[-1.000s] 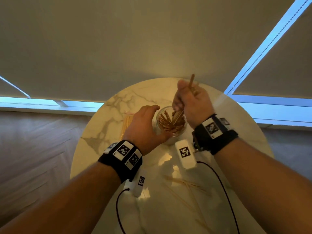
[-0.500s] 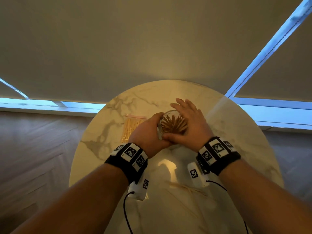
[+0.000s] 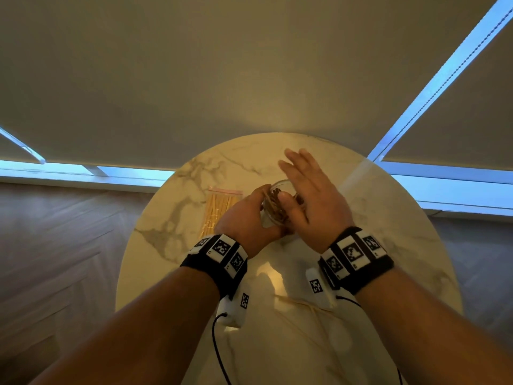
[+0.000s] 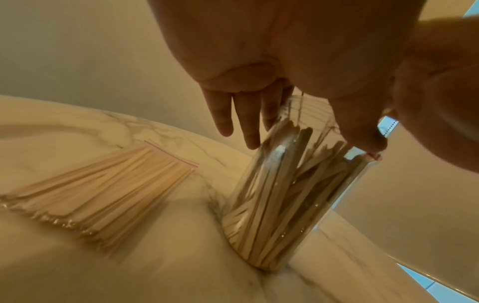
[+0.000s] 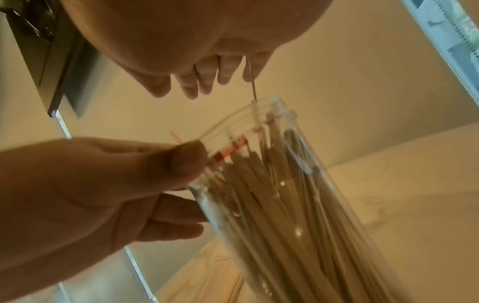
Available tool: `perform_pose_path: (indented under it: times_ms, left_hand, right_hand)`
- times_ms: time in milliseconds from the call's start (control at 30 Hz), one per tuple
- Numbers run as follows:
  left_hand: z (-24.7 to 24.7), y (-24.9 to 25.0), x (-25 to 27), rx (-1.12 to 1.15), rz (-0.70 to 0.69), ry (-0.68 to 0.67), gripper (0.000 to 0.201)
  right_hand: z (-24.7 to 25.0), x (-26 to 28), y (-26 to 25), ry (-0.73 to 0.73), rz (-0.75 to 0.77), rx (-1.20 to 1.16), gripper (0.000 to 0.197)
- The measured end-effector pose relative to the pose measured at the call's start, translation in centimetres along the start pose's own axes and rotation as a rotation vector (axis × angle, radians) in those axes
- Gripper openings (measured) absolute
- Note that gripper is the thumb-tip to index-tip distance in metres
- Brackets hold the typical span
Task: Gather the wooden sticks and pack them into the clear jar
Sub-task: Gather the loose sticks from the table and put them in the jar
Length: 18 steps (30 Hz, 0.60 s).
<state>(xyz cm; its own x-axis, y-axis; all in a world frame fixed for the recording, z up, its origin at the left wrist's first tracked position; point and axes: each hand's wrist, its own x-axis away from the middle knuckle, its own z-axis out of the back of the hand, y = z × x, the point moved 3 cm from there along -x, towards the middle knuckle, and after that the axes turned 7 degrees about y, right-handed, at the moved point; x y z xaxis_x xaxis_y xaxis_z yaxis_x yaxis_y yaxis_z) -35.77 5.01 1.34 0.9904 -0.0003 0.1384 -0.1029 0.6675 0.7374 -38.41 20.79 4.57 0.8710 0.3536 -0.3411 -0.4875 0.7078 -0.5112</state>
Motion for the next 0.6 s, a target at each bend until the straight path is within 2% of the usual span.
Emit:
perform_pose_path:
  times_ms: [33,67,133,267,367,400,500,600]
  left_hand:
    - [0.0,-0.1,0.0,0.003,0.004,-0.006,0.090]
    - [-0.1,-0.2,0.0,0.011,0.001,-0.016,0.085]
    - [-0.2,-0.3,0.1,0.013,-0.009,-0.035,0.079]
    - [-0.1,-0.4,0.0,-0.013,-0.012,-0.018,0.079]
    - [-0.2,-0.7,-0.1,0.010,-0.026,-0.045,0.075]
    - [-0.2,-0.8,-0.1,0.010,-0.027,-0.046,0.077]
    - [-0.4,-1.2,-0.2,-0.006,-0.007,-0.033,0.091]
    - [-0.6,-1.2,0.1,-0.009,0.007,-0.034,0.095]
  right_hand:
    - [-0.1,0.4,-0.1,-0.034,-0.005,0.003,0.056]
    - [-0.6,0.7,-0.4,-0.128,0.006,0.028,0.058]
    - [-1.6,1.3,-0.6,-0.261,0.081,0.082,0.062]
    - [-0.1,1.4,-0.3,-0.120,0.095,0.136,0.062]
    - [-1.2,2.5,-0.7,-0.291,0.173,0.268,0.071]
    - [-1.5,2.9,-0.4,-0.304,0.139,0.295,0.076]
    - [-1.0,3.2,0.9,-0.225,-0.012,0.369,0.081]
    - [-0.8,3.2,0.4,-0.345,-0.037,0.389,0.076]
